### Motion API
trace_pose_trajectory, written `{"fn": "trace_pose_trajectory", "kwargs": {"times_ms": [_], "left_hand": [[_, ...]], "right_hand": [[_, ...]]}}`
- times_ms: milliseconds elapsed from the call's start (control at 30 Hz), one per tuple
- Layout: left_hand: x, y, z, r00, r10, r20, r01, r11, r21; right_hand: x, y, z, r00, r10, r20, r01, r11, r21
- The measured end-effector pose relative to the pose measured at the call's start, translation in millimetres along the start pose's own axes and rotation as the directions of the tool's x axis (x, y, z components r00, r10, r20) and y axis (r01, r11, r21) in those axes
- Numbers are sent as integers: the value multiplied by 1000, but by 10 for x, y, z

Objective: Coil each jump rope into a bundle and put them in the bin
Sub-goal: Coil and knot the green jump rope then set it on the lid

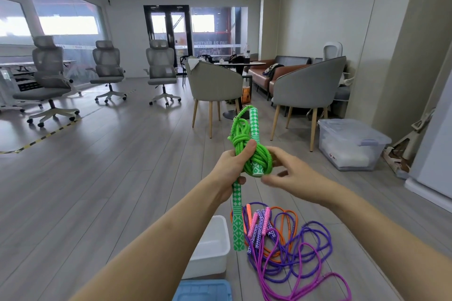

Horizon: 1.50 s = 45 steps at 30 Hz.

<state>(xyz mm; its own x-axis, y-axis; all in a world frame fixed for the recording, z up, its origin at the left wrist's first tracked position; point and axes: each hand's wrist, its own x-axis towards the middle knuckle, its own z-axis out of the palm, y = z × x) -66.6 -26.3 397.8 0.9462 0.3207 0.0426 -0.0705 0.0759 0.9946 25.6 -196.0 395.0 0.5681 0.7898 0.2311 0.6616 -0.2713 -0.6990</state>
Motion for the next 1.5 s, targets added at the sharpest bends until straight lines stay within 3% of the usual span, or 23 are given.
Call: {"fn": "trace_pose_trajectory", "kwargs": {"times_ms": [100,167,233,467,600,767,967,1067,1167,1233,1367,1500], "left_hand": [[-9,-24,10,999,23,24,-25,997,70],[-16,-63,35,997,39,74,-51,984,173],[-41,-93,68,992,39,119,-69,963,259],[-109,-170,191,974,176,140,-206,948,242],[-83,-104,191,967,251,37,-253,958,136],[-32,-97,176,955,297,-24,-296,954,45],[40,-89,18,927,329,-181,-329,944,34],[67,-43,-16,895,370,-249,-358,929,93],[120,96,-256,820,385,-423,-401,915,55],[114,122,-439,811,372,-452,-417,909,1],[77,44,-507,868,337,-365,-348,937,36],[100,-5,-463,890,330,-314,-332,942,49]], "right_hand": [[52,-84,3,972,110,-206,-15,910,414],[134,-136,-43,926,178,-332,23,854,520],[172,-150,-59,913,171,-370,72,826,559],[209,-74,-35,907,139,-397,92,855,510],[137,-134,106,934,71,-350,84,909,408],[95,-193,204,947,121,-299,46,866,497],[-23,-263,267,977,211,36,-200,841,503],[-31,-233,355,975,202,91,-220,844,488],[-118,-251,426,968,144,207,-193,950,243],[-157,-251,486,956,90,278,-144,973,181],[-67,-179,630,979,94,182,-110,990,83],[70,-181,708,984,145,101,-160,973,168]]}}
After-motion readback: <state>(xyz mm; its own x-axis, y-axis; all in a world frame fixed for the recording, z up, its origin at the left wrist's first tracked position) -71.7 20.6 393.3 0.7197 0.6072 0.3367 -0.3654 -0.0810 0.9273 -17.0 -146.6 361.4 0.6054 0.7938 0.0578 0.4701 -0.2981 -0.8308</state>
